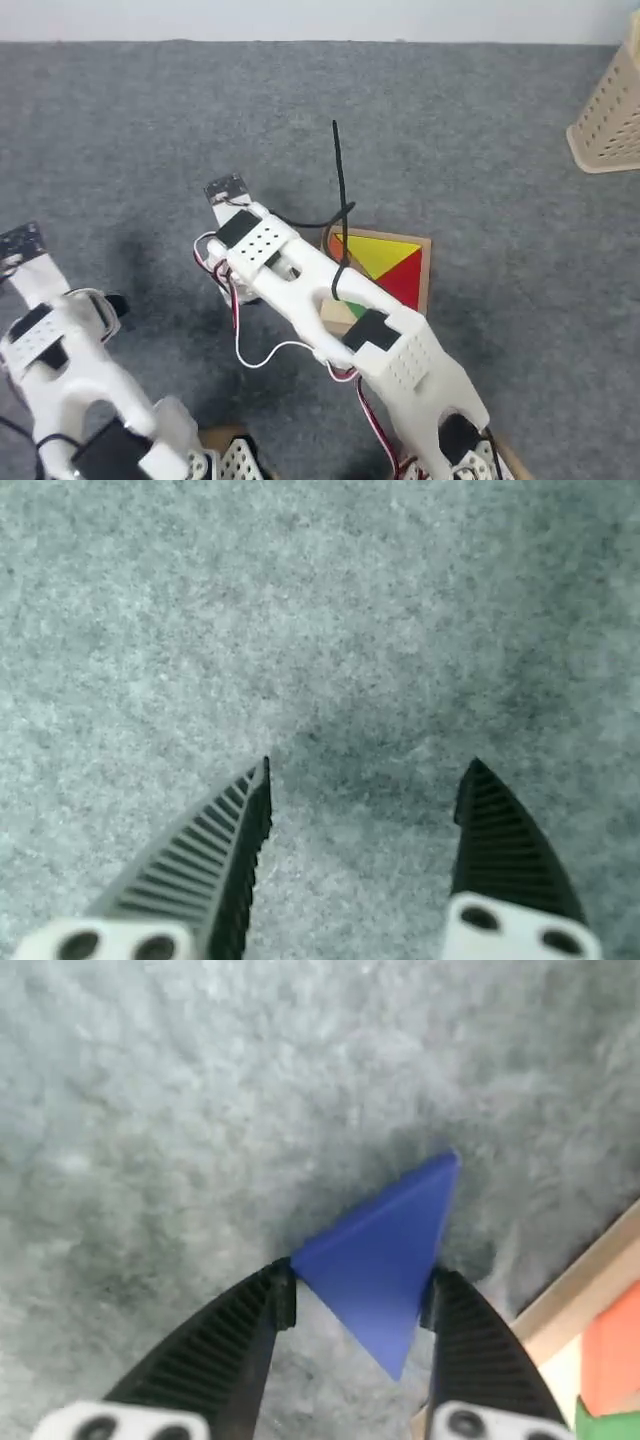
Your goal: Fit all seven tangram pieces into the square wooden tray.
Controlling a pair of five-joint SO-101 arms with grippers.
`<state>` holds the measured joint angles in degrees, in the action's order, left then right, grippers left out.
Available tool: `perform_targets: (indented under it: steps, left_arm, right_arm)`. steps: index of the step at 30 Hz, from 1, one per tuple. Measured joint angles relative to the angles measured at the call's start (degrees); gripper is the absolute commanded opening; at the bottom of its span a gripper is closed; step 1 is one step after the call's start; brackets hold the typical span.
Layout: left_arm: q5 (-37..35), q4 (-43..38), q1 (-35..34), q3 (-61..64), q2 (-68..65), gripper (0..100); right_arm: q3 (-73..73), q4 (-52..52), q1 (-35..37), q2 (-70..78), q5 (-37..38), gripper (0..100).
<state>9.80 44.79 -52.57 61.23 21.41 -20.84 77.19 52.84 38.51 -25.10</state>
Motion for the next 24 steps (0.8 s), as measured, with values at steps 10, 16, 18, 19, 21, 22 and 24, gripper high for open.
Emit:
perform_targets:
  steps: [10, 16, 18, 19, 21, 22, 24]
  left_arm:
    - [0.0, 0.0, 0.0, 0.0, 0.0, 28]
    - [0.0, 0.0, 0.0, 0.0, 0.0, 28]
    - [0.0, 0.0, 0.0, 0.0, 0.0, 28]
    - [0.0, 0.0, 0.0, 0.0, 0.0, 28]
    - [0.0, 0.0, 0.0, 0.0, 0.0, 28]
    - [0.0, 0.0, 0.0, 0.0, 0.0, 28]
    - [0.0, 0.0, 0.0, 0.0, 0.0, 28]
  right_arm:
    - [-0.4, -0.5, 0.0, 0.0, -6.7, 21.0]
    - [-2.7, -0.5, 0.0, 0.1, -11.4, 21.0]
    - [-3.0, -0.5, 0.0, 0.1, -12.7, 21.0]
    - [-3.0, -0.5, 0.0, 0.1, -13.3, 21.0]
    - [-3.0, -0.5, 0.0, 0.1, -14.2, 21.0]
    - [-3.0, -0.5, 0.0, 0.1, -14.3, 21.0]
    - [-3.0, -0.5, 0.0, 0.1, -14.4, 21.0]
